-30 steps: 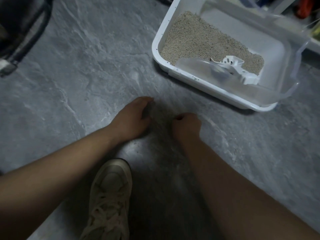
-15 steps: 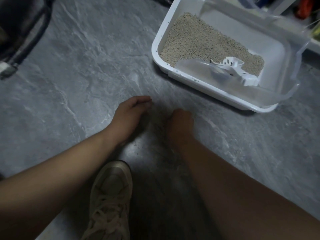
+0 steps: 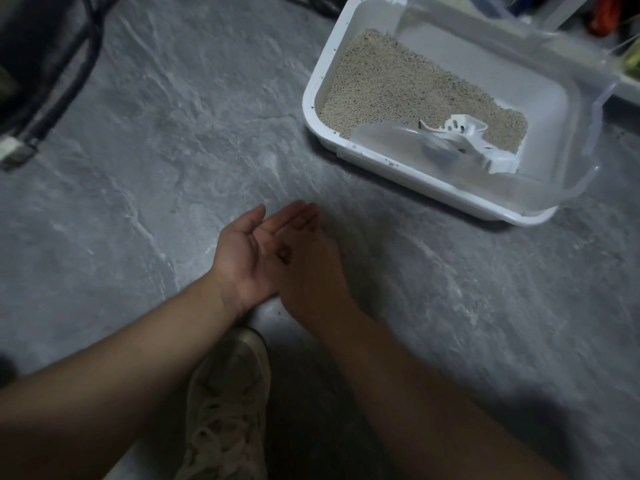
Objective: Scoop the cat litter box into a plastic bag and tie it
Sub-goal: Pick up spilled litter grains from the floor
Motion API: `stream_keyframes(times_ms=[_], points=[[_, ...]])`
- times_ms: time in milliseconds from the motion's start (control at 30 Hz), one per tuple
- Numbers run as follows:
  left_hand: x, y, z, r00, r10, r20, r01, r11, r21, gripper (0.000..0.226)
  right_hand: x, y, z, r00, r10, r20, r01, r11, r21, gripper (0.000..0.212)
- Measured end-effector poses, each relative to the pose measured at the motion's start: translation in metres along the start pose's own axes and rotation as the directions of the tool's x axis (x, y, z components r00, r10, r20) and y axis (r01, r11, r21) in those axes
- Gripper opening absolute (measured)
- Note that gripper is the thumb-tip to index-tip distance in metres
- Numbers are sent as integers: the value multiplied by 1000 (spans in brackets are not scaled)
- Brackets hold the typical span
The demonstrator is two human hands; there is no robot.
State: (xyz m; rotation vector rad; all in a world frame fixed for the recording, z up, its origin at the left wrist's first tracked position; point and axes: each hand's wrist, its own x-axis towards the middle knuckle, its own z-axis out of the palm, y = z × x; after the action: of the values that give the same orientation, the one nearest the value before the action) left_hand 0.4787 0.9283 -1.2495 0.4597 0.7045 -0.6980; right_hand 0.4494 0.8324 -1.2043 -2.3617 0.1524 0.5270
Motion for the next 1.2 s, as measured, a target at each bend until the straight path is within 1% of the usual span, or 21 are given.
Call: stream_keyframes(times_ms=[67,167,267,333,400,467,533,567,633,733,833,933,1067,1200], points=[[-2,0,1,1000,-6,22,7,1000,-27,52,-1,0,2,999,-42,-7,42,999,-30,38],[-3,1,1,999,-13,44,15,999,-44,53,-7,3,1,994,-87,-70,88,996,21,33],[-3,0,4,998,-26,61,28,999,-41,55,-15,5,-3,984,-68,-163,85,991,100,17],[-2,0,4,999,-14,52,16,998,-54,56,-17,12,-6,970,-37,-241,81,981,175,16],[0,2,1,1000,19,22,-17,998,-58,56,-16,30,-12,941,69,-330,-5,981,192,17],[0,5,-6,999,44,-12,-44,996,-78,56,-12,59,-19,899,222,-378,-195,975,110,18],[0,8,-11,997,58,-41,-61,994,-87,55,-8,86,-23,876,370,-308,-379,925,34,28],[0,9,-13,996,65,-55,-70,994,-88,55,-7,95,-23,868,418,-267,-432,902,7,29],[0,10,-15,994,77,-78,-83,993,-85,54,-6,102,-19,869,442,-223,-458,889,-24,29],[0,8,-16,992,75,-104,-83,994,-69,54,0,99,-14,871,441,-216,-456,890,-19,27],[-1,6,-14,991,72,-116,-78,995,-54,54,9,91,-8,882,410,-233,-423,906,-8,24],[0,5,-14,990,71,-122,-77,996,-46,52,19,84,-3,890,386,-242,-401,916,-16,26],[0,6,-15,992,67,-111,-72,997,-38,51,29,81,-2,929,275,-249,-318,935,-156,18],[0,6,-14,993,55,-109,-58,998,-33,51,38,77,-11,960,235,-150,-267,928,-259,24]])
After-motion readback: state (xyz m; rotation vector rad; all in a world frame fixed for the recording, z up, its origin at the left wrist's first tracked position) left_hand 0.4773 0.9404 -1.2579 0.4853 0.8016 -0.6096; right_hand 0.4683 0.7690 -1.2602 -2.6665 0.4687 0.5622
